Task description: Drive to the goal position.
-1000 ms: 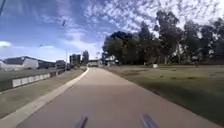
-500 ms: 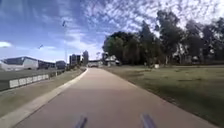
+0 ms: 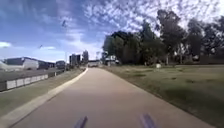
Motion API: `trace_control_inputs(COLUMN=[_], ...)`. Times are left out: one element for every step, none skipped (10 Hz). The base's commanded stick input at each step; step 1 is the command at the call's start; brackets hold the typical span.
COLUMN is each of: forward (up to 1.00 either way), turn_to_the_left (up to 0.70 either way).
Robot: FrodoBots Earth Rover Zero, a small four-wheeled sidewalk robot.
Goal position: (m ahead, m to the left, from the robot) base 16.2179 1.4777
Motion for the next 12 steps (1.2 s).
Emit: trace_control_inputs(forward=[1.0,1.0,1.0,1.0,1.0,1.0,1.0,1.0,1.0,1.0,1.0,1.0], turn_to_the_left=[0.0,0.0,0.0,0.0,0.0,0.0,0.0,0.0,0.0,0.0,0.0,0.0])
